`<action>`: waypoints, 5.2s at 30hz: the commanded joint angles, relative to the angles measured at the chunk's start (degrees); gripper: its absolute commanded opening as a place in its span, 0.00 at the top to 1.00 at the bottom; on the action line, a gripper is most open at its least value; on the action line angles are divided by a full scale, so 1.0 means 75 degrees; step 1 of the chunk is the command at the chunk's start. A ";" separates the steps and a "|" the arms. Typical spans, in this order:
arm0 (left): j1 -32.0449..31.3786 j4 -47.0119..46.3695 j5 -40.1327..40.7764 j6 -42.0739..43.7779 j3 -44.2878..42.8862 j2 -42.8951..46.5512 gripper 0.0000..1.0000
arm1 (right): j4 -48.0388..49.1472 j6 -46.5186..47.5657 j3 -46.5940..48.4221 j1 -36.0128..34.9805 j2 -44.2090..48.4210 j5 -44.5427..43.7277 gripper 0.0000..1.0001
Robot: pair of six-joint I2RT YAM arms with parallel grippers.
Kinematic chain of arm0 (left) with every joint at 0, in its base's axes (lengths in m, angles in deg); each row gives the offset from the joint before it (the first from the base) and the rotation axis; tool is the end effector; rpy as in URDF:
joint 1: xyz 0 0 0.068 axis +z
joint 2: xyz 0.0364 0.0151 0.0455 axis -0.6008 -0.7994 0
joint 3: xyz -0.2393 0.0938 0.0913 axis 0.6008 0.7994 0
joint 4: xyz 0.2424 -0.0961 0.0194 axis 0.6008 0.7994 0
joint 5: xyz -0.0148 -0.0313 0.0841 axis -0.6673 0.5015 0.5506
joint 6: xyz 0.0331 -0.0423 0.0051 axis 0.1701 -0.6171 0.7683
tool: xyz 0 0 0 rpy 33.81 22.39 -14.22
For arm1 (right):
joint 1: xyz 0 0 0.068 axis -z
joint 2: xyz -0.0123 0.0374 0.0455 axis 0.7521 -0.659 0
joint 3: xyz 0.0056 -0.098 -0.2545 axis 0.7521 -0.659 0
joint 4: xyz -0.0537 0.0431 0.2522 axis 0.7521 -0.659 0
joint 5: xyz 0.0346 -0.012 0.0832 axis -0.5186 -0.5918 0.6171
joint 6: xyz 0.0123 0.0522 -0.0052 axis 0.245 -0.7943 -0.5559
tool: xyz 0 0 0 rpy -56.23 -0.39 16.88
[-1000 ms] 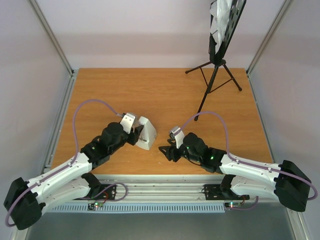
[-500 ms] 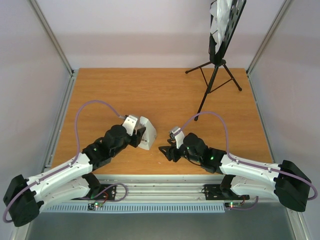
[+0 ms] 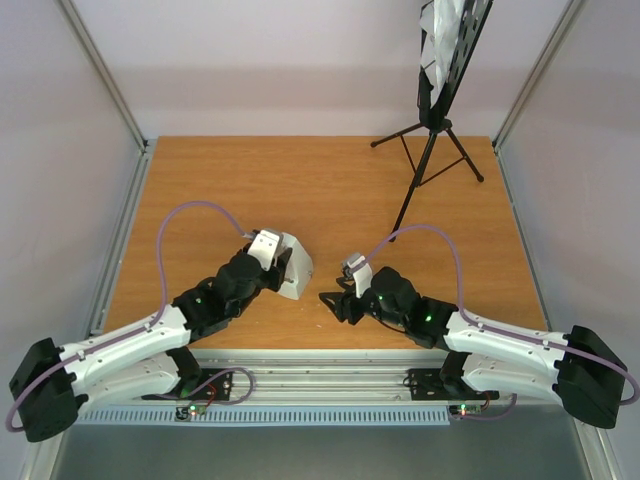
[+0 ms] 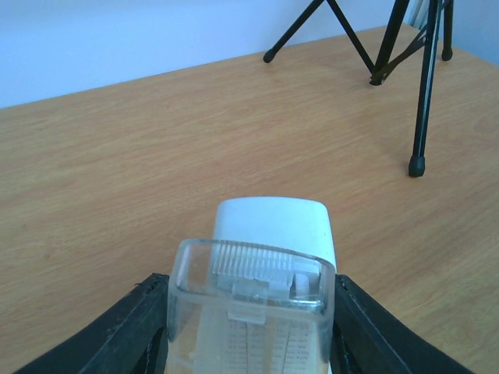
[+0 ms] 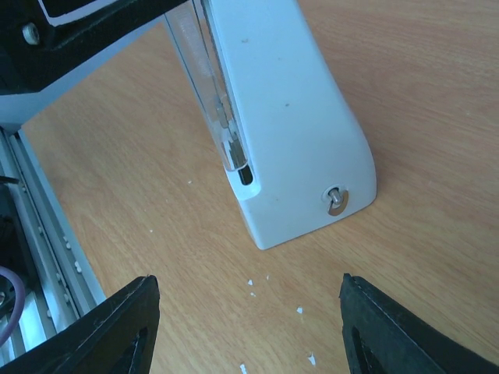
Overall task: Pack up the instrument practice props
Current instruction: Close the cover of the metronome.
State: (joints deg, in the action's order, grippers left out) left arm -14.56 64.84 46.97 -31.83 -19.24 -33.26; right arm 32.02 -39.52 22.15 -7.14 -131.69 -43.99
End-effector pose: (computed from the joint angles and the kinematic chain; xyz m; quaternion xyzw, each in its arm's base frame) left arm 0.1424 -0.1556 0.2431 0.1865 0.7990 -0.1258 0.5577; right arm 0.1194 0.1776 0.2062 -0.4576 0.7119 0.2197 0.4853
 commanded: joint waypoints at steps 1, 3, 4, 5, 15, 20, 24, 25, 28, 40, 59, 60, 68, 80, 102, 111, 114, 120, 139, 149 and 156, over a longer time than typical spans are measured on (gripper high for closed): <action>-0.0038 -0.0985 0.0428 -0.0038 0.0064 -0.0111 0.55 | 0.0014 -0.0106 -0.0109 0.0015 0.0134 -0.0097 0.35; -0.0039 -0.1082 0.0406 -0.0105 0.0091 -0.0178 0.55 | 0.0012 -0.0115 -0.0101 0.0015 0.0145 -0.0087 0.35; -0.0038 -0.1089 0.0399 -0.0118 0.0091 -0.0209 0.55 | 0.0007 -0.0108 -0.0099 0.0016 0.0156 -0.0083 0.35; -0.0038 -0.1085 0.0355 -0.0130 0.0097 -0.0233 0.55 | -0.0002 -0.0107 -0.0098 0.0021 0.0168 -0.0083 0.35; -0.0038 -0.1039 0.0117 -0.0344 0.0202 -0.0243 0.55 | -0.0006 -0.0118 -0.0122 0.0024 0.0152 -0.0083 0.35; -0.0039 -0.1019 0.0200 -0.0448 0.0245 -0.0301 0.55 | 0.0018 -0.0107 -0.0110 0.0021 0.0152 -0.0083 0.35; -0.0038 -0.1169 0.0141 -0.0608 0.0320 -0.0368 0.55 | 0.0030 -0.0107 -0.0098 0.0015 0.0122 -0.0061 0.35; -0.0038 -0.1191 0.0139 -0.0641 0.0315 -0.0403 0.56 | 0.0030 -0.0107 -0.0098 0.0021 0.0113 -0.0060 0.35; -0.0049 -0.1262 0.0162 -0.0684 0.0310 -0.0485 0.56 | 0.0030 -0.0107 -0.0099 0.0018 0.0116 -0.0060 0.35; -0.0113 -0.0700 0.0261 -0.0874 -0.0035 -0.0450 0.56 | 0.0104 -0.0109 -0.0133 0.0015 0.0052 -0.0060 0.35; -0.0436 -0.0559 0.0830 -0.1235 -0.0374 -0.0860 0.56 | 0.0993 -0.0100 -0.0236 0.0016 -0.0812 -0.0107 0.36; -0.0436 -0.0543 0.0843 -0.1229 -0.0387 -0.0864 0.56 | 0.1196 -0.0060 -0.0233 0.0015 -0.1164 -0.0100 0.38; -0.0460 -0.0406 0.0903 -0.1212 -0.0424 -0.0836 0.56 | 0.3679 -0.0129 -0.0116 0.0069 -0.3406 0.0164 0.45; -0.0471 -0.0351 0.0900 -0.1255 -0.0462 -0.0874 0.56 | 0.5039 0.0432 0.0371 0.0187 -0.5268 0.0147 0.49; -0.0483 -0.0432 0.1147 -0.1796 -0.0530 -0.1148 0.56 | 0.5173 0.0433 0.0446 0.0179 -0.5678 0.0367 0.53; -0.0621 -0.0320 0.1578 -0.1798 -0.0506 -0.0922 0.56 | 0.5198 0.0415 0.0452 0.0047 -0.5714 0.0348 0.54; -0.0624 -0.0255 0.1552 -0.1812 -0.0506 -0.0847 0.56 | 0.5167 0.0387 0.0484 -0.0019 -0.5715 0.0227 0.54; -0.0627 0.0232 0.1164 -0.1577 -0.0716 -0.0604 0.55 | 0.5081 0.0354 0.0546 -0.0162 -0.5731 0.0133 0.54; -0.0638 0.0632 0.1508 -0.1941 -0.0796 -0.0703 0.57 | 0.5255 0.0257 0.0652 -0.0346 -0.6000 0.0034 0.54; -0.0747 0.0668 0.1838 -0.1740 -0.1025 -0.1024 0.57 | 0.5370 0.0223 0.0640 -0.0345 -0.6128 0.0034 0.54; -0.0834 0.0496 0.2012 -0.1754 -0.1058 -0.1104 0.57 | 0.5450 0.0209 0.0628 -0.0352 -0.6191 0.0045 0.54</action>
State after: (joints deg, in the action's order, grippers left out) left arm -20.37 72.16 59.27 -44.88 -25.62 -41.19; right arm 69.74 -37.43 25.74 -9.20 -177.33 -42.68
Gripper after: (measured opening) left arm 0.511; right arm 0.460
